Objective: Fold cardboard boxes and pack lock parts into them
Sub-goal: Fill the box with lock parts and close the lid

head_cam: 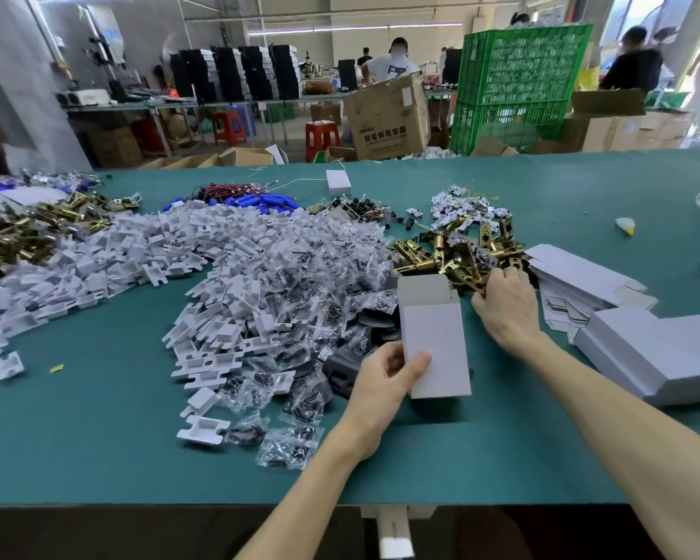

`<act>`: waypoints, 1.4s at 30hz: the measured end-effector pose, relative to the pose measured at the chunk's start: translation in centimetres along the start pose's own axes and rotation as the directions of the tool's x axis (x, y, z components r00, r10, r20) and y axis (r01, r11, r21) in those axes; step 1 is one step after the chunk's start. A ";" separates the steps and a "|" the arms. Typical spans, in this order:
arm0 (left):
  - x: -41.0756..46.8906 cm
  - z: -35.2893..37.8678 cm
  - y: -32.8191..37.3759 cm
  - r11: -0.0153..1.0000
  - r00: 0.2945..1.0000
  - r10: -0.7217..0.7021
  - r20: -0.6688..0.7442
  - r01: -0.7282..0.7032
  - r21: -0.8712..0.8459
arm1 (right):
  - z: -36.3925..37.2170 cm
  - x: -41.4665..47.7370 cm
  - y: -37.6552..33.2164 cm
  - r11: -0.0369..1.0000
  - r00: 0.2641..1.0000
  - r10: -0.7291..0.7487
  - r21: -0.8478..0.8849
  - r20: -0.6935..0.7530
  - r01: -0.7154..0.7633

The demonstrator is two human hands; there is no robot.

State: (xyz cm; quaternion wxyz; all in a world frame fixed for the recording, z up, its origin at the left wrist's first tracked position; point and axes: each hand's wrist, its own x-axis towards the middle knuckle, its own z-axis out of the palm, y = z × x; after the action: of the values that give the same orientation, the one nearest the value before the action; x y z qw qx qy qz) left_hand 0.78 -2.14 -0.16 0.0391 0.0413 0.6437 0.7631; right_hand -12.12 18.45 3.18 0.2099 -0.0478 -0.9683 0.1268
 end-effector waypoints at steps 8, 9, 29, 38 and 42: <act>-0.1 0.0 0.3 0.999 0.999 0.012 0.047 -0.010 -0.031 | -4.2 0.2 0.3 0.984 0.983 -0.172 0.027 -0.070 0.174; -0.2 0.1 0.4 0.999 0.997 0.022 0.070 -0.019 -0.039 | -4.7 0.2 0.5 0.982 0.979 -0.183 0.037 -0.092 0.187; -1.0 0.2 0.9 0.997 0.984 0.073 0.165 -0.069 -0.030 | -16.7 -6.6 -4.2 0.763 0.914 -0.292 0.508 -0.280 0.400; -0.8 0.0 0.9 0.998 0.980 0.066 0.188 -0.060 -0.037 | -13.9 -7.4 -4.7 0.783 0.866 -0.469 0.372 -0.175 0.499; -0.8 0.1 0.8 0.997 0.981 0.070 0.182 -0.063 -0.045 | -13.1 -7.7 -5.6 0.797 0.862 -0.502 0.349 -0.068 0.492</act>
State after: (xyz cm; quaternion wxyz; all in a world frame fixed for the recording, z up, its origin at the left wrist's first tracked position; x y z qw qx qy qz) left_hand 1.59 -2.28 0.64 0.0734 0.1323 0.6204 0.7695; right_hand 0.13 14.90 13.20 0.2275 0.2482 -0.9104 0.2406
